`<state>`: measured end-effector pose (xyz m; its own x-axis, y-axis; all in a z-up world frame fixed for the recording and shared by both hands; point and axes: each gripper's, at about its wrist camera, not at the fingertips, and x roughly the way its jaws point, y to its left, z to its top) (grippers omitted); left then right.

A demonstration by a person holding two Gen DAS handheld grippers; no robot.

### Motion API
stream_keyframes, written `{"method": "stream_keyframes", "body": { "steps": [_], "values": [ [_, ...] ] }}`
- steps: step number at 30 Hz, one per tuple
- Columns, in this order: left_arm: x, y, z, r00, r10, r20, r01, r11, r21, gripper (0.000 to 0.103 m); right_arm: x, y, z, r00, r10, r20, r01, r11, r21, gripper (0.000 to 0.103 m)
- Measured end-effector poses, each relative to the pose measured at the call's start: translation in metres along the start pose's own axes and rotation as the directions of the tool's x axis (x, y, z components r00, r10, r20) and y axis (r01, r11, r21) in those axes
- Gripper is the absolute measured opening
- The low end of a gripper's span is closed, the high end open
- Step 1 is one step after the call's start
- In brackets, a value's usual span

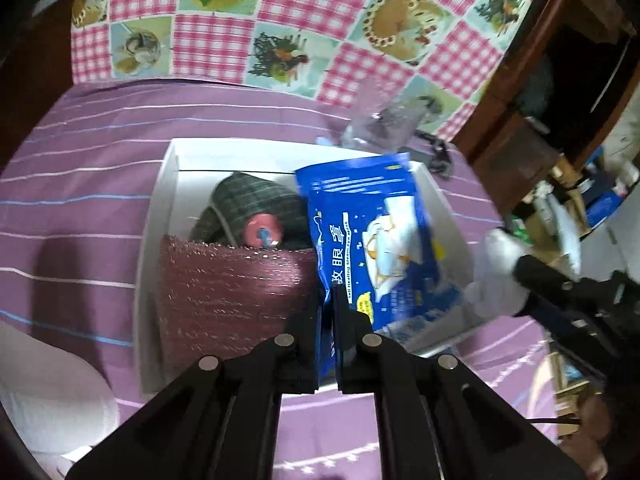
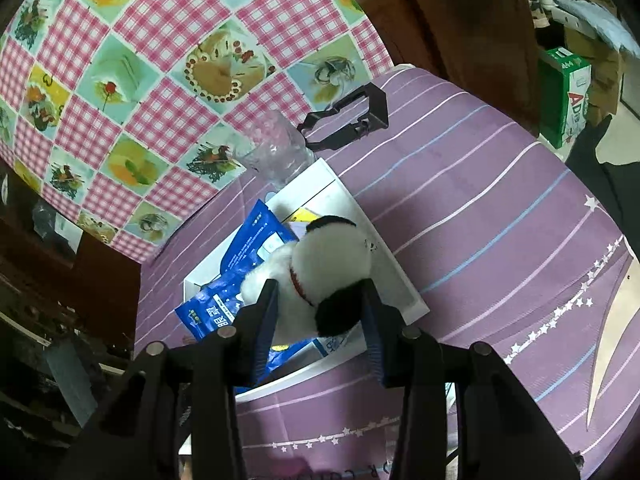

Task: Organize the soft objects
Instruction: 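Lower the blue packet and plush toy into the tray and open both grippers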

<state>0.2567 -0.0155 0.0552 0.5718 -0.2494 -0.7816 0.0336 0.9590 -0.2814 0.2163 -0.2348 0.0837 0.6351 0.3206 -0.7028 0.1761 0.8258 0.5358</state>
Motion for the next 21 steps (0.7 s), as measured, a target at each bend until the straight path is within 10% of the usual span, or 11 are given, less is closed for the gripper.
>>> {"method": "stream_keyframes", "body": {
  "steps": [8,13,21],
  "values": [
    [0.0,0.0,0.003,0.999,0.033,0.017,-0.033,0.999,0.016,0.018,0.023,0.007,-0.007,1.0,0.026,-0.008,-0.027,0.997,-0.07,0.042],
    [-0.003,0.003,0.007,1.0,-0.007,0.027,0.007,1.0,-0.012,0.059,0.034,0.015,-0.013,0.997,0.028,-0.066,-0.036,0.993,-0.113,0.042],
    [-0.026,0.008,0.011,0.993,0.055,0.108,-0.051,0.998,-0.04,0.066,0.054,0.018,-0.022,0.991,-0.022,-0.132,0.003,0.99,-0.141,0.045]
  ]
}}
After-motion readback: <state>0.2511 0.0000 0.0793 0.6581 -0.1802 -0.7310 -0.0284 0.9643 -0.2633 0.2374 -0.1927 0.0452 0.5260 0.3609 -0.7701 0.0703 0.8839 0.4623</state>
